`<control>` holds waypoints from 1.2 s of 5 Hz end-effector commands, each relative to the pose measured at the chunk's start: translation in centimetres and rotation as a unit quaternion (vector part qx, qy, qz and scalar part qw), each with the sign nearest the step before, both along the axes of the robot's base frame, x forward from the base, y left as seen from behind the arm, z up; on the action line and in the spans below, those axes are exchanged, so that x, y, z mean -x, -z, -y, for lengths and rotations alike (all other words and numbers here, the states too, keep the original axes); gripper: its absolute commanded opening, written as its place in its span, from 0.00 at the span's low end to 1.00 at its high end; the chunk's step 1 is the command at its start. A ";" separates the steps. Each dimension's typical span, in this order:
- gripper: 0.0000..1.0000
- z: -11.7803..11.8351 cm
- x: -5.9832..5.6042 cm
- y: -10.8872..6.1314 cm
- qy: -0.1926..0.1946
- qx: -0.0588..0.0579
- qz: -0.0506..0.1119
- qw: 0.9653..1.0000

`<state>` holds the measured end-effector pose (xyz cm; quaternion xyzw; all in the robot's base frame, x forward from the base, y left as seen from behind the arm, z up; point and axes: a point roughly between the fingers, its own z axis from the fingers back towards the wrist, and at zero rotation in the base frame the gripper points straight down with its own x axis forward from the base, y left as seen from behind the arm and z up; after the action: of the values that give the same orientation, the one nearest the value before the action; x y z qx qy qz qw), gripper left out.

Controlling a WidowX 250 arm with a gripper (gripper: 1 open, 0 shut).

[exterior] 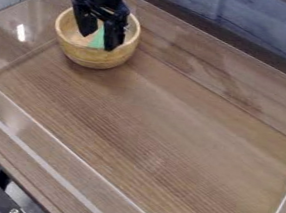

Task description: Put green stick into wooden bowl

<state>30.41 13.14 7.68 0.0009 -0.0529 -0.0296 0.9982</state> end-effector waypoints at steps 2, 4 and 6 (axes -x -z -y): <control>1.00 -1.7 -1.9 -1.3 0.035 -0.010 0.034 0.999; 1.00 -3.5 -2.3 0.0 0.040 -0.006 0.036 0.999; 1.00 -3.3 -3.3 -2.8 0.053 0.010 0.045 0.998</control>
<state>33.05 15.81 8.20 -0.0308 -0.0665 -0.0834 0.9938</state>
